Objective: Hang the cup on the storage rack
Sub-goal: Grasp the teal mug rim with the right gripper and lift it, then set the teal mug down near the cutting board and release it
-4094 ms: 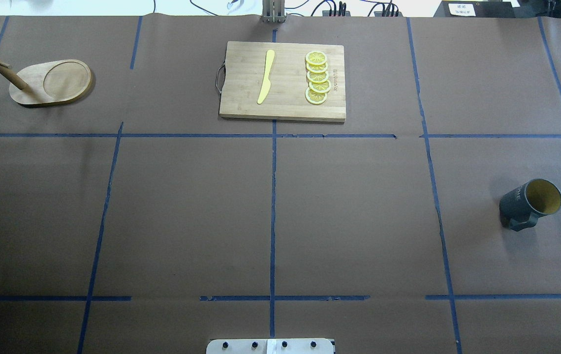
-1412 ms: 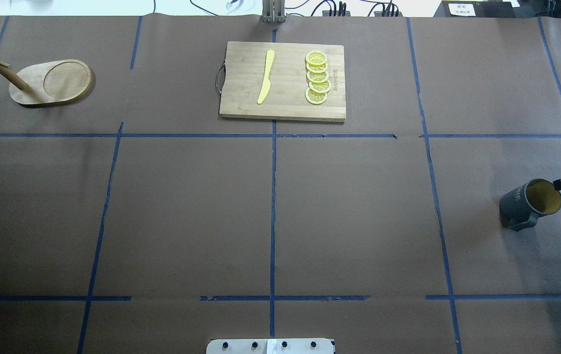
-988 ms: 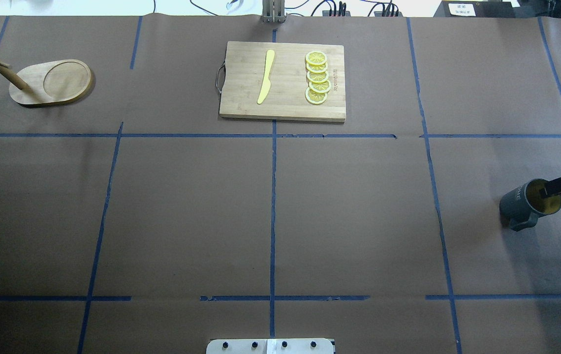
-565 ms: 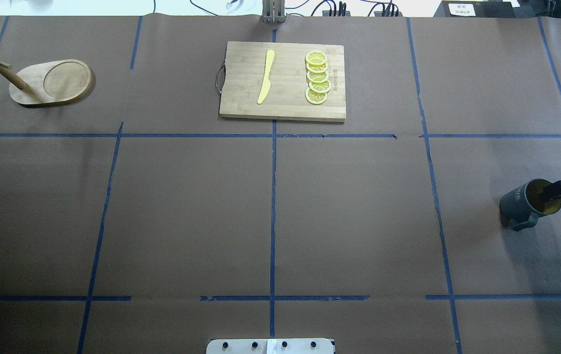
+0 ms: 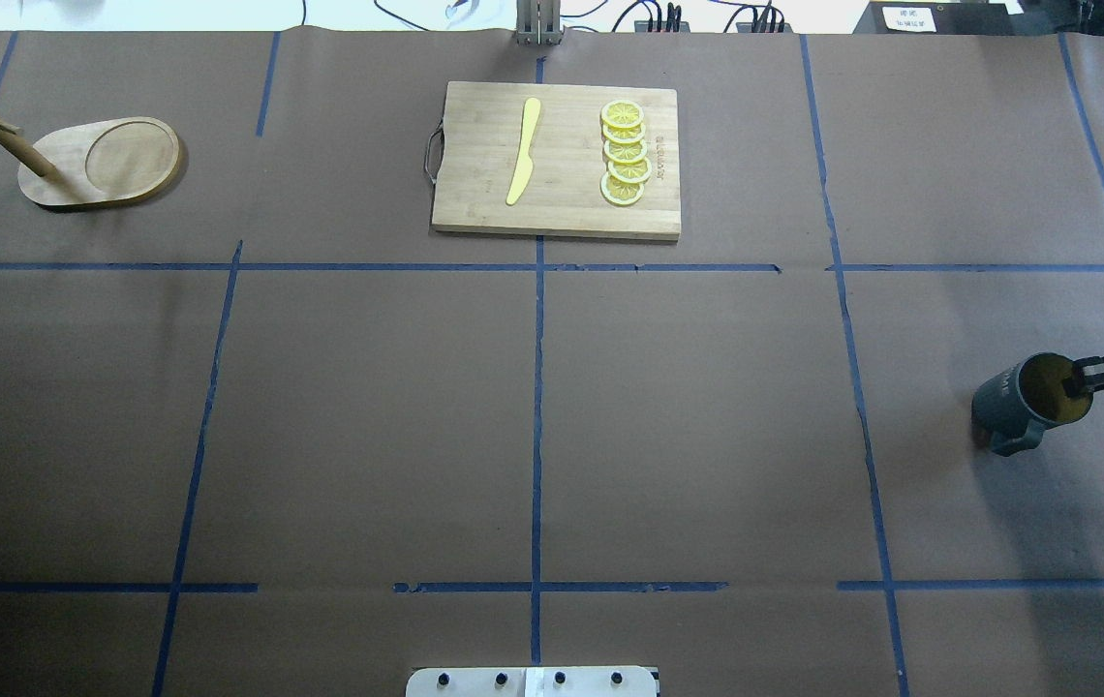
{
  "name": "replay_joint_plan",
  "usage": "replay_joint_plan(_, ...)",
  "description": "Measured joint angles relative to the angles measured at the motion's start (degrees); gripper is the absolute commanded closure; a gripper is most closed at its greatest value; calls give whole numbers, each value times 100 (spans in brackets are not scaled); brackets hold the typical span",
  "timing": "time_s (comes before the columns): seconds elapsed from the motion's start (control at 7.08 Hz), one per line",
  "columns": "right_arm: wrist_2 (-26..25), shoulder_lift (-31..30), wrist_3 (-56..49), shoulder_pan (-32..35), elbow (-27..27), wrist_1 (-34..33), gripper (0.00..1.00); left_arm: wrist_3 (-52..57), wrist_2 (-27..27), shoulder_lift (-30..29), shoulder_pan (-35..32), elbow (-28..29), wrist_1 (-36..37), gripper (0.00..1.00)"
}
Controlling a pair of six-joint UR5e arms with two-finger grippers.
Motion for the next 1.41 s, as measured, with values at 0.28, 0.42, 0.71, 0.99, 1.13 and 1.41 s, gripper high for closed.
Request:
replay_joint_plan(0.28,-63,1748,815,-600,309,-1700,100,15,-2,-2,0,-9,-4,0)
replay_joint_plan(0.42,-241,2809,1650,-1035,174,-2537,100,21,-3,-6,1,-10,-5,0)
replay_joint_plan(0.71,-605,4497,3229,-1601,-777,-3179,100,28,-4,-21,8,-11,-28,0)
replay_joint_plan(0.99,-1007,5425,4086,-1959,-1900,-2917,99,28,2,-20,8,-16,-153,0)
replay_joint_plan(1.13,-1119,5570,4393,-2059,-2362,-2372,98,24,4,-16,9,-25,-188,0)
replay_joint_plan(1.41,-1166,5637,4693,-2147,-2760,-1856,76,21,4,-11,9,-36,-205,0)
